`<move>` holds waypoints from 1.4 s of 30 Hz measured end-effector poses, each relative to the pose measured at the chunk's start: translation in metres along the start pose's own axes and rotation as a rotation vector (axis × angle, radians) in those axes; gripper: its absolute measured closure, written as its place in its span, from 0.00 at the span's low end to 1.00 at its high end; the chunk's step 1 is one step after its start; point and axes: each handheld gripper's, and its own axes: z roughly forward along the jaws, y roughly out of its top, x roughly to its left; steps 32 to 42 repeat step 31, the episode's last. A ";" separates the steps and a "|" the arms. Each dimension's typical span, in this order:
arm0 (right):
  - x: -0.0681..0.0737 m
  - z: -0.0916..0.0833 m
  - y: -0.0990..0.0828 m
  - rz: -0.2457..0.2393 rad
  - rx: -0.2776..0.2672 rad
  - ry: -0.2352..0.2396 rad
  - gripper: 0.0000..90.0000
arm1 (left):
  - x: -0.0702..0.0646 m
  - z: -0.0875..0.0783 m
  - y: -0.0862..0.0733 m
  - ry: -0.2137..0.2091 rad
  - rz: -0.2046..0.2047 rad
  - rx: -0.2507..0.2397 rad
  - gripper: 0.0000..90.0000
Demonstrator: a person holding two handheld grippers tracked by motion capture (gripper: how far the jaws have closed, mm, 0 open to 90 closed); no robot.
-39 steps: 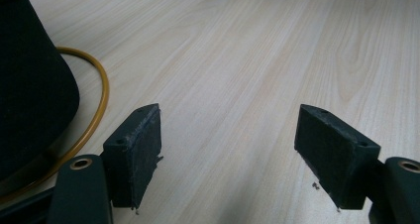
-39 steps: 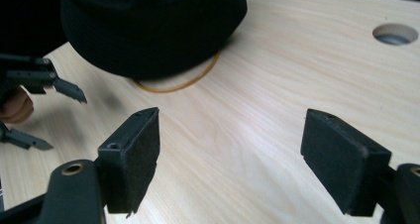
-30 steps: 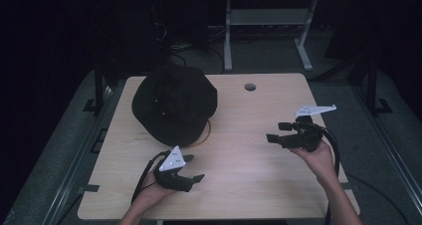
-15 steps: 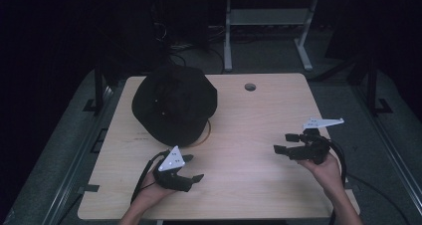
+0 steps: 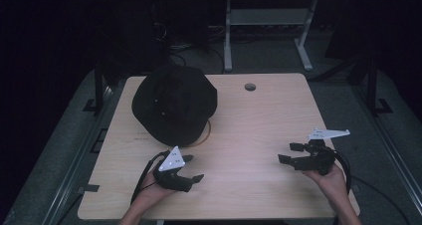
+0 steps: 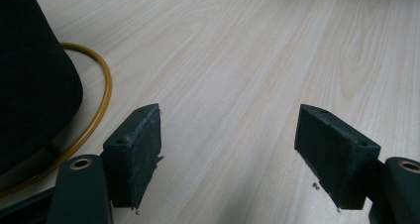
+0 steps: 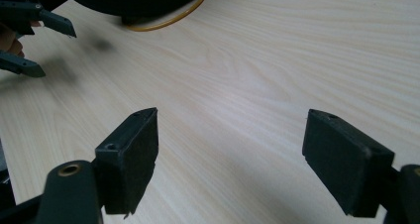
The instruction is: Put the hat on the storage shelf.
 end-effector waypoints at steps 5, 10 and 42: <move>0.001 -0.003 -0.011 0.010 -0.010 0.002 0.24 | 0.000 0.000 0.000 0.000 0.003 0.002 0.29; 0.003 -0.004 -0.018 0.007 -0.006 0.001 0.23 | 0.000 0.000 0.000 0.000 0.000 -0.001 0.29; 0.015 -0.018 -0.060 0.042 -0.129 -0.004 0.20 | -0.003 0.003 0.001 -0.007 0.001 -0.001 0.29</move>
